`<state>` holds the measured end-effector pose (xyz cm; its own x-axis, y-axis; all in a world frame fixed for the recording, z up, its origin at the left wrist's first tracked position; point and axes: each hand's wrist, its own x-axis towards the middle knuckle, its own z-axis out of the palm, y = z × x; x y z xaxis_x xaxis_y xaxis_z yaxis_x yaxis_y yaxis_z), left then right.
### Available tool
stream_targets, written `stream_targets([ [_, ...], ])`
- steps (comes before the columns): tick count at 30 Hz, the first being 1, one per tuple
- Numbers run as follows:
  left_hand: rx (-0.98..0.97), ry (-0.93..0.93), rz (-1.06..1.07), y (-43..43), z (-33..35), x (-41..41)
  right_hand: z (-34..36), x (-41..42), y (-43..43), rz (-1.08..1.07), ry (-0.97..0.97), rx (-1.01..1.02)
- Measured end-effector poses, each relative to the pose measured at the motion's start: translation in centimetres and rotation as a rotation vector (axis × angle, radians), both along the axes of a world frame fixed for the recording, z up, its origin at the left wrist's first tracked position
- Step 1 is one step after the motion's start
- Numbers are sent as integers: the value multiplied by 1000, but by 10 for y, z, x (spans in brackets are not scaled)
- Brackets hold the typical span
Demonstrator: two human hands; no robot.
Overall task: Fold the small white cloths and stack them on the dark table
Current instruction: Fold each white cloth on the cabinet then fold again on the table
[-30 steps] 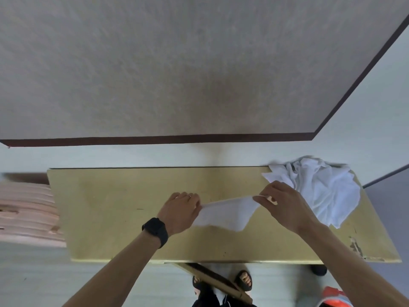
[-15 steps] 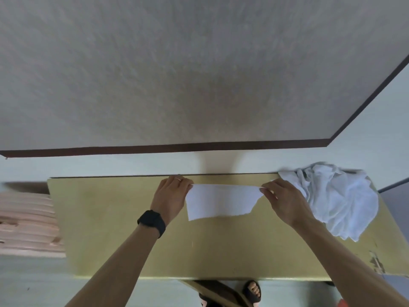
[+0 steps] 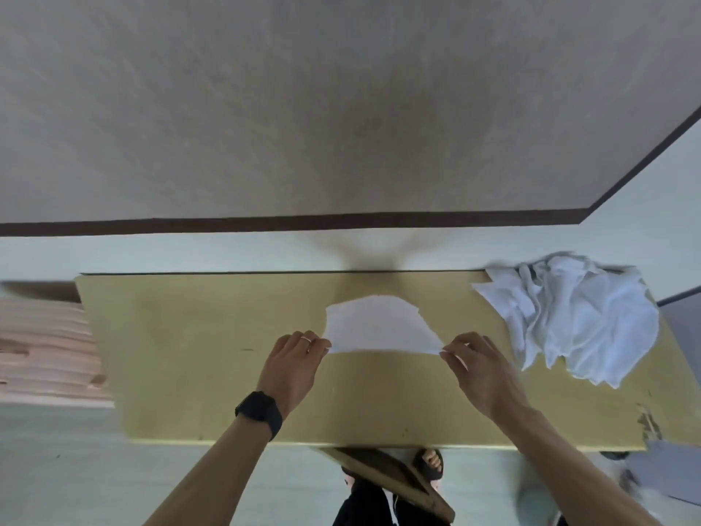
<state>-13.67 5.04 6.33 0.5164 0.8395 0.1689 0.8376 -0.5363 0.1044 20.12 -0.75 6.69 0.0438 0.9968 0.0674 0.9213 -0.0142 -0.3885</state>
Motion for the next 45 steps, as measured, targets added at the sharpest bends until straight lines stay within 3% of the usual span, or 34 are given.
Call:
stream_targets([
  [4,-203,89,19,-62,-37,-1,-42,-8,-59,1,23,-172],
  [8,-408,186,9,-111,-58,-8,-55,-14,-103,64,5,-487],
  [12,-570,211,51,-123,-62,-9,-67,-16,-119,82,44,-574],
  [19,-823,-321,559,-58,-71,4,-77,-20,-50,-234,355,-532],
  [22,-843,-500,721,-29,-79,7,-85,-25,-22,-422,513,-514],
  [26,-849,-576,791,-5,-94,8,-100,-29,-3,-517,563,-479],
  [45,-788,-368,716,9,-122,16,-134,-32,13,-466,359,-366],
])
